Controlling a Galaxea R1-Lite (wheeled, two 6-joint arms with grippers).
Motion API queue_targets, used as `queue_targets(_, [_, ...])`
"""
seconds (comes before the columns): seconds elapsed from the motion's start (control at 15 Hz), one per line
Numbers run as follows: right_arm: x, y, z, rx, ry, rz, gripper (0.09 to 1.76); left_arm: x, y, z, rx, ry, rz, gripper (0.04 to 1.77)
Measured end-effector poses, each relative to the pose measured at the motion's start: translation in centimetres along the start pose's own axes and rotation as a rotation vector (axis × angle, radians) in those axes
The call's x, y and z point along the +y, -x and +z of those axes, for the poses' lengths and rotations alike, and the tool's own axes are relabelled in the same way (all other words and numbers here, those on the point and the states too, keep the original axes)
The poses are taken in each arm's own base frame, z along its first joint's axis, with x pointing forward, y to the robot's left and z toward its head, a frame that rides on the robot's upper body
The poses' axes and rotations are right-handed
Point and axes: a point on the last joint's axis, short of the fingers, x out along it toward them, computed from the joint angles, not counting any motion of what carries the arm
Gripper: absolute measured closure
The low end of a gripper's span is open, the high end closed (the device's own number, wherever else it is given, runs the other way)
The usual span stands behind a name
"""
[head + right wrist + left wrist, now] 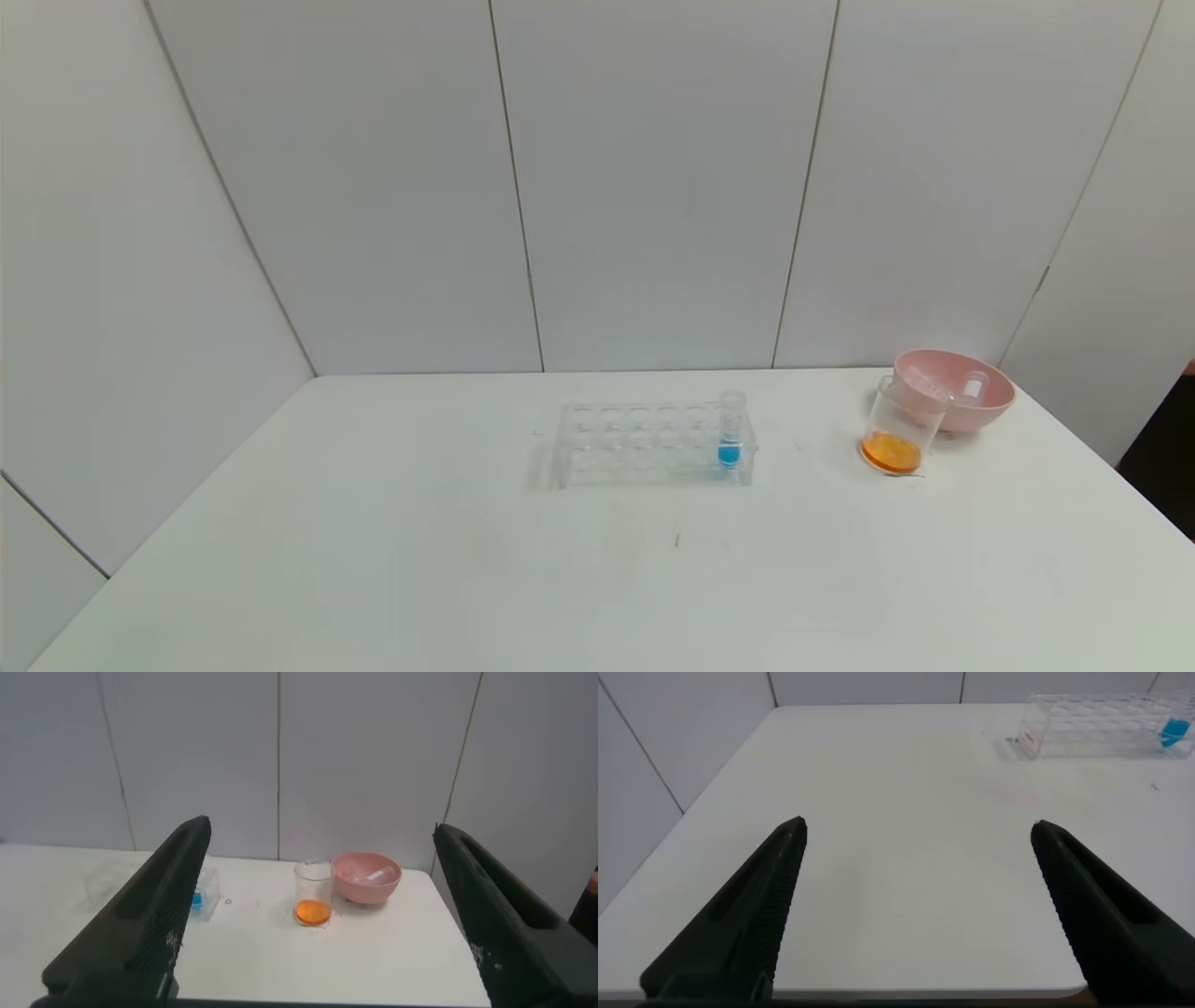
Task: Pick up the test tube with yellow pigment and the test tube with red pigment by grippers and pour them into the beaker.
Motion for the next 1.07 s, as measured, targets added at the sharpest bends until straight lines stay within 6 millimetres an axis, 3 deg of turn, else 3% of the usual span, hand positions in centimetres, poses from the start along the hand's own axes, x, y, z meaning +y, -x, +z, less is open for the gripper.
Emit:
queue_targets(0.4, [0.2, 5.1, -2.8, -0.141, 0.041, 0.011, 0.15, 0.0, 0.0, 0.0, 0.0, 0.0, 0.0, 0.09])
queue_targets(0.67, [0.0, 5.2, -6.3, -0.15, 0.044, -0.054, 0.15, 0.0, 0.0, 0.0, 0.0, 0.0, 0.0, 0.09])
queue_targets(0.87, [-0.1, 4.4, -11.0, -0.011, 0.039, -0.051, 0.15, 0.0, 0.0, 0.0, 0.0, 0.0, 0.0, 0.09])
queue_targets(1.07, [-0.1, 4.7, -15.0, 0.274, 0.038, -0.046, 0.14, 0.0, 0.0, 0.0, 0.0, 0.0, 0.0, 0.09])
